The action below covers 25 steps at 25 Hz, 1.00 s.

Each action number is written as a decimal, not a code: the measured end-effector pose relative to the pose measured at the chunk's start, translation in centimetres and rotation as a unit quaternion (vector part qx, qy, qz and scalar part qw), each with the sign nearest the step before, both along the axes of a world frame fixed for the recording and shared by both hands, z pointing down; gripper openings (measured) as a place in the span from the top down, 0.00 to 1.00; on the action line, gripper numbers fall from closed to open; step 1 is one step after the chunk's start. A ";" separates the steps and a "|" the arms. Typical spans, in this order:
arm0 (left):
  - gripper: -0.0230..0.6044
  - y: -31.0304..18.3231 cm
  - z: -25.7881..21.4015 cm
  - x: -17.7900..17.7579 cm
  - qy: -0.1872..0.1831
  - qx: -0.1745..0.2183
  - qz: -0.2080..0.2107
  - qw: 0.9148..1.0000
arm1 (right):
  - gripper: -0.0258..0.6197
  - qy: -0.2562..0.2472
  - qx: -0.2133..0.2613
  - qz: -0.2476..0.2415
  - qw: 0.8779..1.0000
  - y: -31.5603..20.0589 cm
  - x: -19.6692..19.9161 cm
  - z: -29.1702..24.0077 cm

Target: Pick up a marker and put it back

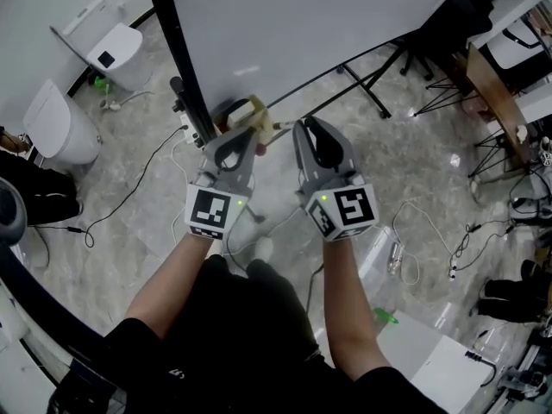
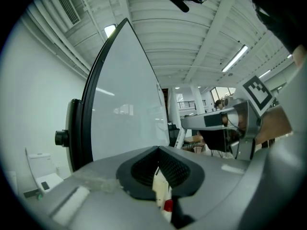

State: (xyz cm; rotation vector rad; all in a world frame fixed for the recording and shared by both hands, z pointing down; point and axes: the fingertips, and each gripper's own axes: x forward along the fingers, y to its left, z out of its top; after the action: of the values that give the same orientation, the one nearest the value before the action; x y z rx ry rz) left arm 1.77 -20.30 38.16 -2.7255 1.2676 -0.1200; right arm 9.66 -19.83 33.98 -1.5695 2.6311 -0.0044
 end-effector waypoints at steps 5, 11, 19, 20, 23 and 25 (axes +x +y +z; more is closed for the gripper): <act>0.96 -0.2 -0.3 -0.8 -0.002 0.002 0.001 1.000 | 0.84 -0.002 0.010 0.007 1.000 0.5 0.6 -1.2; 0.96 -0.3 -0.6 -1.7 0.000 0.004 0.000 1.000 | 0.84 -0.004 0.016 0.022 1.000 1.3 1.9 -2.0; 0.96 -0.2 -1.0 -2.5 0.000 0.008 -0.003 1.000 | 0.84 -0.008 0.018 0.031 0.999 1.7 2.8 -2.0; 0.96 -0.2 -1.1 -2.5 0.001 0.007 -0.003 1.000 | 0.84 -0.008 0.019 0.031 0.999 1.7 2.7 -2.2; 0.96 -0.2 -1.1 -2.5 0.002 0.008 -0.001 1.000 | 0.84 -0.009 0.022 0.031 0.999 1.7 2.7 -2.4; 0.96 -0.2 -1.0 -2.4 0.002 0.008 -0.001 1.000 | 0.84 -0.009 0.023 0.029 0.999 1.7 2.6 -2.5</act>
State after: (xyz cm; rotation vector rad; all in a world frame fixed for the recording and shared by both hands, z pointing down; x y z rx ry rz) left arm -0.62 -20.47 37.11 -2.7139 1.2662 -0.1042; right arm 12.26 -18.10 31.51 -1.6232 2.5514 0.0464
